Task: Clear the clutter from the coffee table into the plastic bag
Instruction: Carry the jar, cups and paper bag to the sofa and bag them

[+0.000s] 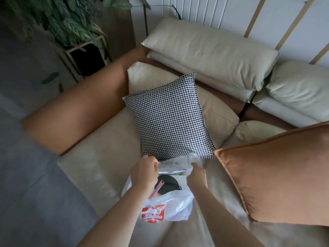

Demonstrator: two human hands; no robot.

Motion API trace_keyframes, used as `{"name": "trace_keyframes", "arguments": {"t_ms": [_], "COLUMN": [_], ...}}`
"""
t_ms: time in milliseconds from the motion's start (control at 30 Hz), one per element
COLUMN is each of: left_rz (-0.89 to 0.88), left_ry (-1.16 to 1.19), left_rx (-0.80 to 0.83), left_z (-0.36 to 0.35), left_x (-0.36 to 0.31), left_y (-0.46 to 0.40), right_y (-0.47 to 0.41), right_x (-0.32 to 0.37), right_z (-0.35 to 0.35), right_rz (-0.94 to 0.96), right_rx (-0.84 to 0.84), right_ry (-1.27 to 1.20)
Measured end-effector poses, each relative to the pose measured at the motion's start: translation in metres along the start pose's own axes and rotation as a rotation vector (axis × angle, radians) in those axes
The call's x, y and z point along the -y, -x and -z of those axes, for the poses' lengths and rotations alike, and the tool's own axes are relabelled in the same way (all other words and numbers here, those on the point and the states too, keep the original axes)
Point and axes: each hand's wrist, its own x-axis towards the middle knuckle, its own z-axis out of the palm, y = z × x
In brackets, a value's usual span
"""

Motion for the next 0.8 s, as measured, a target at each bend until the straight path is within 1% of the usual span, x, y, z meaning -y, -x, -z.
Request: {"name": "trace_keyframes", "arguments": {"t_ms": [67,133,200,267,333,500,633,700,800], "left_rz": [0.026,0.060,0.103,0.146,0.177,0.200,0.184,0.162,0.160], "left_ry": [-0.024,-0.035,-0.044,-0.041,-0.047,-0.054,-0.018,-0.024,-0.061], "left_rx": [-0.012,-0.034,-0.052,-0.061,-0.071,-0.101,-0.131,-0.098,-0.009], "left_z": [0.012,0.027,0.042,0.058,0.073,0.103,0.123,0.126,0.113], "left_x": [0.003,0.006,0.008,0.008,0.009,0.004,-0.003,-0.005,0.004], "left_y": [0.007,0.012,0.013,0.012,0.011,0.002,-0.019,-0.028,-0.030], "right_y": [0.011,0.022,0.031,0.040,0.047,0.063,0.072,0.075,0.076], "right_x": [0.007,0.013,0.020,0.031,0.047,0.090,0.111,0.116,0.111], "right_z": [0.008,0.019,0.032,0.049,0.065,0.095,0.109,0.109,0.098], "right_rz": [-0.111,-0.188,-0.221,-0.187,-0.119,0.071,0.154,0.172,0.137], "right_rx": [0.046,0.059,0.063,0.073,0.043,-0.067,-0.129,-0.120,-0.062], "right_ry": [-0.149,-0.211,-0.255,-0.230,-0.187,-0.151,-0.150,-0.103,0.039]}}
